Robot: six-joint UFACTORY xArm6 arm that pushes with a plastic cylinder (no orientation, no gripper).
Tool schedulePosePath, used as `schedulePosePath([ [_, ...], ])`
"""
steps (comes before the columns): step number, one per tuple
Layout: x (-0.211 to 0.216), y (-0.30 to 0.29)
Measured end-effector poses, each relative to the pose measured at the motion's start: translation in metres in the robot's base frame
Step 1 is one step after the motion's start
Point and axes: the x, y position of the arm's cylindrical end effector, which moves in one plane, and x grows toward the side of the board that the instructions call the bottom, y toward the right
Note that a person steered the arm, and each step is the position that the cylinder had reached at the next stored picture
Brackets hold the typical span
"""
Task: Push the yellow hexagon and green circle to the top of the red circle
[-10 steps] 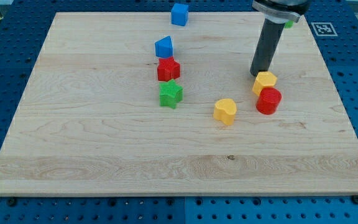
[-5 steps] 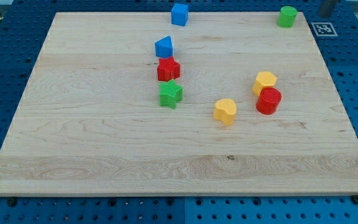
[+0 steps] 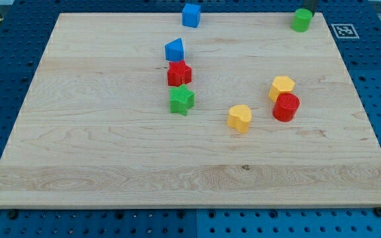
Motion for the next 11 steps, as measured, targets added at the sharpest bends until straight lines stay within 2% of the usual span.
schedulePosePath([
  [2, 0.047, -0.022],
  [4, 0.048, -0.053],
  [6, 0.072, -0.071],
  [11, 0.065, -0.095],
])
